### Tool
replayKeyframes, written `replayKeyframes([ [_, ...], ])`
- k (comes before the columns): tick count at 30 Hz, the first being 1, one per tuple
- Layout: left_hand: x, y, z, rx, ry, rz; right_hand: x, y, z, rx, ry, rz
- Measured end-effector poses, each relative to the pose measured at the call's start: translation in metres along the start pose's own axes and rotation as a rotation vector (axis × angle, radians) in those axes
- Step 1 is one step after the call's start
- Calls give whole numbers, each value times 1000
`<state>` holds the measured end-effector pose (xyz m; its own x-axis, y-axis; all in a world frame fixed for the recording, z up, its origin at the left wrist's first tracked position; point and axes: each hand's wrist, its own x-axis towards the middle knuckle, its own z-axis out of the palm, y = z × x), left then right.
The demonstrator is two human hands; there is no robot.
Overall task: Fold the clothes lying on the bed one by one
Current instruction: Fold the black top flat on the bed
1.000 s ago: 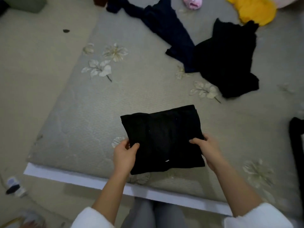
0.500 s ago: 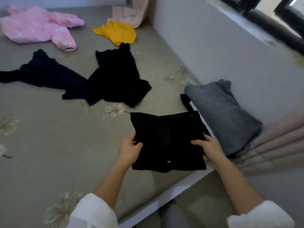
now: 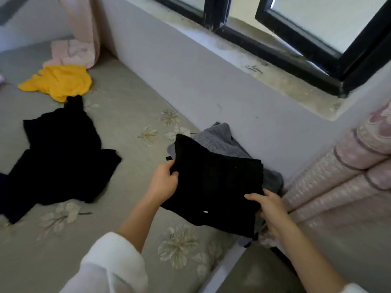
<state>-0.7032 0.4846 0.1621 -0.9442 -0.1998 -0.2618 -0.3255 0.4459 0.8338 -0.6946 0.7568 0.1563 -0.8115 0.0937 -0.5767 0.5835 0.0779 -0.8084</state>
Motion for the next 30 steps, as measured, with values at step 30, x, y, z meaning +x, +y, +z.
replayKeyframes([
  [30,143,-39,162,976,-300,29,148,73,23,-1169,-175,-115],
])
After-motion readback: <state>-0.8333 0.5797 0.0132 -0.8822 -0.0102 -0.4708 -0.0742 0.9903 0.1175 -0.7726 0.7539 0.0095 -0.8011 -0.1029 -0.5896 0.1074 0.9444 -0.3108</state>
